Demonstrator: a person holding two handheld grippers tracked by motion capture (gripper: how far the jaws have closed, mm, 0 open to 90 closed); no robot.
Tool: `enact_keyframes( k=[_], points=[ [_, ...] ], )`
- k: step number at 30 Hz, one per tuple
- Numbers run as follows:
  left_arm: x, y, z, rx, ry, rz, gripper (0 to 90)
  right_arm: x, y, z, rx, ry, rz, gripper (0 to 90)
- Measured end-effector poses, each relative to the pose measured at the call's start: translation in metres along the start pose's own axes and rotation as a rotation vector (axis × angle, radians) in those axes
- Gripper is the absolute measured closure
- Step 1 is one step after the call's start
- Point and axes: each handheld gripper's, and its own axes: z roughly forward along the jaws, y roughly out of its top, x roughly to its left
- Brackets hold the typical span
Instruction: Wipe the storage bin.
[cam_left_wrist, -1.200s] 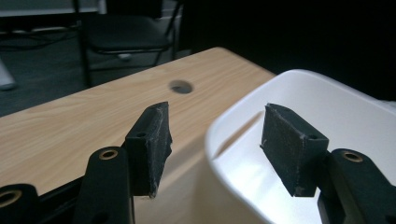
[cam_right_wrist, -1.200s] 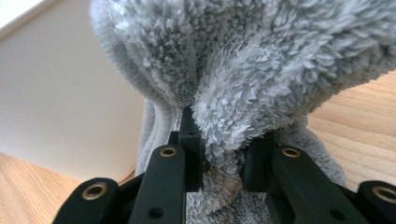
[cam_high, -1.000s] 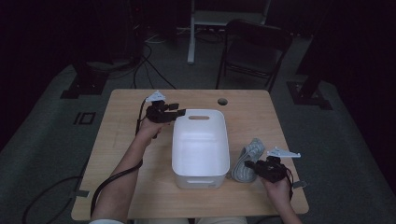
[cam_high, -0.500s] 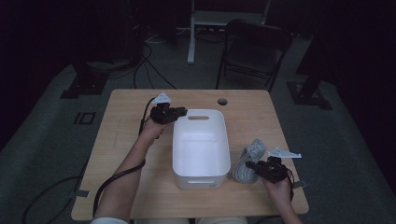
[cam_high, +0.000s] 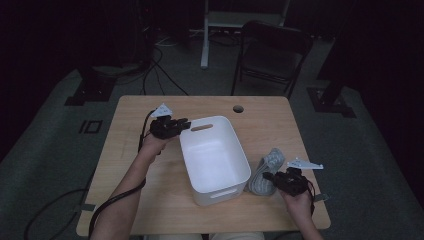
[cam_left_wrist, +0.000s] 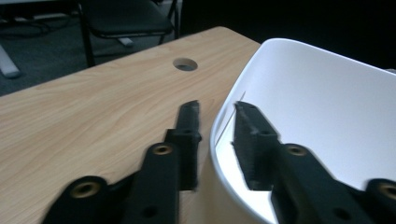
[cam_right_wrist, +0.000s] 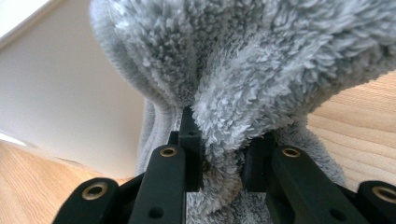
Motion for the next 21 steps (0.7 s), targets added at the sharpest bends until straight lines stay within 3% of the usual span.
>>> enact_keyframes(
  k=[2,10,13,21],
  points=[
    [-0.001,0.001,0.004,0.011,-0.013,0.005,71.1,-0.001,0.0,0.001,0.003,0.002,0.004,74.2],
    [-0.004,0.001,0.004,0.027,0.032,0.017,78.8,-0.003,-0.001,0.001,0.005,0.0,0.006,74.2],
    [-0.007,-0.003,-0.006,0.039,0.05,0.027,81.5,-0.003,-0.001,0.0,0.003,-0.001,0.008,74.2],
    [-0.009,-0.017,-0.035,0.028,0.118,-0.025,84.4,-0.004,0.001,-0.004,-0.011,-0.009,0.011,74.2]
  ],
)
